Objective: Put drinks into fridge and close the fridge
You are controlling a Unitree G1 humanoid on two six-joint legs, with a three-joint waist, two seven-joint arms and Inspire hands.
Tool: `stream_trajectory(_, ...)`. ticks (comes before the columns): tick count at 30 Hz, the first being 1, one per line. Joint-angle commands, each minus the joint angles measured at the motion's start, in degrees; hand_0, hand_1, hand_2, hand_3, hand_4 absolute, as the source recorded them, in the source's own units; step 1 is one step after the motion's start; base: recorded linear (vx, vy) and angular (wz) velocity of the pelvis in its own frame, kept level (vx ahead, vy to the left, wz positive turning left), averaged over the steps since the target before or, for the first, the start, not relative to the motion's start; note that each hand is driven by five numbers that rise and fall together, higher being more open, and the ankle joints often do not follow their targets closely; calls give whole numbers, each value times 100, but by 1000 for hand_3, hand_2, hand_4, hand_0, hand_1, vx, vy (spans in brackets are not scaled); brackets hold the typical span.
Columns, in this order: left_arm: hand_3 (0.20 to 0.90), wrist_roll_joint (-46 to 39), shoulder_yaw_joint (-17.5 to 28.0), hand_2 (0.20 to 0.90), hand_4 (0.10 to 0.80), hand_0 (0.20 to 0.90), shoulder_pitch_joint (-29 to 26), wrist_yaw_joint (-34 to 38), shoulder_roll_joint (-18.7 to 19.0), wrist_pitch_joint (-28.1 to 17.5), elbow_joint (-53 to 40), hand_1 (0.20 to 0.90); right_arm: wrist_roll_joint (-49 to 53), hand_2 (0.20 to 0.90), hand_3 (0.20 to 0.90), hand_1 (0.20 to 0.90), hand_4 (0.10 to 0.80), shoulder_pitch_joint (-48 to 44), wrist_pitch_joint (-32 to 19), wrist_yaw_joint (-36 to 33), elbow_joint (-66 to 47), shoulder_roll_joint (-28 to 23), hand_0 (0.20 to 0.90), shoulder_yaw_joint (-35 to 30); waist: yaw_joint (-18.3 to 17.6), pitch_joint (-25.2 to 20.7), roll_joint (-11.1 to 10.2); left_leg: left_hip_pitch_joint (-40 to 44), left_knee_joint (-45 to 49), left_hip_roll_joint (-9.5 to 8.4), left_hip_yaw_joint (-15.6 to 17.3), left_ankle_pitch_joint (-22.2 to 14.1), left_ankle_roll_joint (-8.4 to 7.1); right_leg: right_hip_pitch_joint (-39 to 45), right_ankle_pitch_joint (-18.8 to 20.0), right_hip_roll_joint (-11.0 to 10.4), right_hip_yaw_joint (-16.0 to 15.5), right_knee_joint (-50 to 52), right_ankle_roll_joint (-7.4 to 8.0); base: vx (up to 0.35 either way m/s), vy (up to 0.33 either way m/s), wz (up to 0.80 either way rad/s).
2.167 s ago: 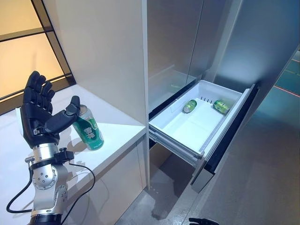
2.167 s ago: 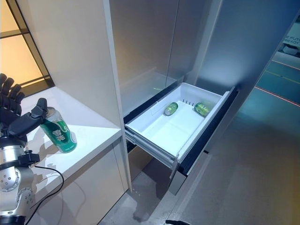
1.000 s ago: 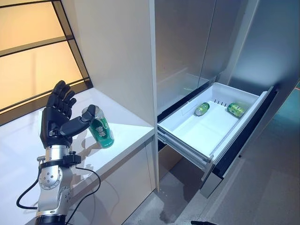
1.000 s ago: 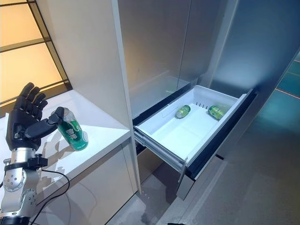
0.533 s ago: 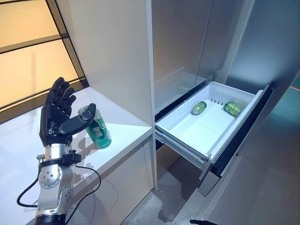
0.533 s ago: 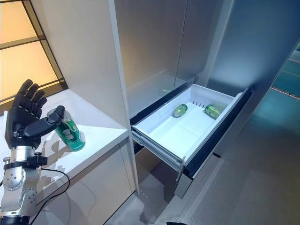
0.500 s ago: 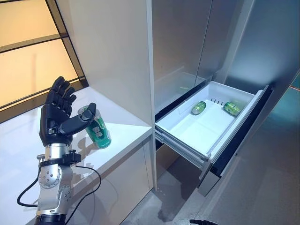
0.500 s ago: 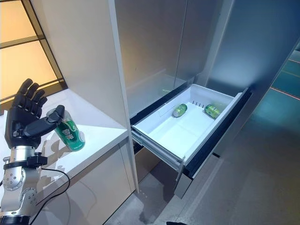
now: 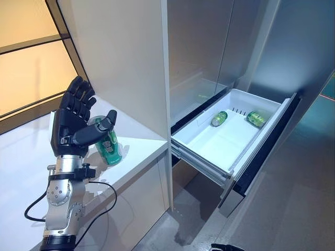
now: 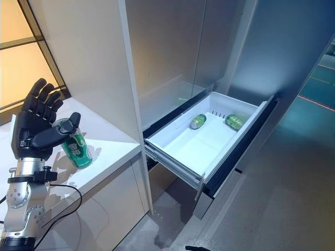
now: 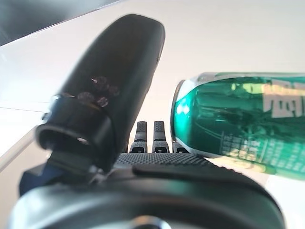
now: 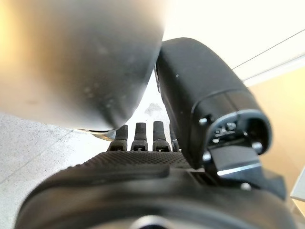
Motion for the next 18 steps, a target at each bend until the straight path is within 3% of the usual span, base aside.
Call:
stream_trajectory(1, 900, 399, 76, 900, 800, 900, -844, 7, 416, -244, -473, 900, 33, 900, 900, 900, 800, -6, 80, 67, 299, -78, 900, 330, -136, -92, 34, 149, 41, -269, -74, -457, 204, -43, -392, 203, 338, 389, 123, 0, 0, 0)
stream_trajectory(18, 900, 886, 105, 900, 800, 900, -742, 305, 594, -66, -367, 900, 79, 900, 900, 900, 800, 12, 85, 57, 300, -94, 900, 293, -107, -79, 33, 122, 52, -286, -107, -445, 211, -49, -373, 195, 356, 366, 135, 0, 0, 0)
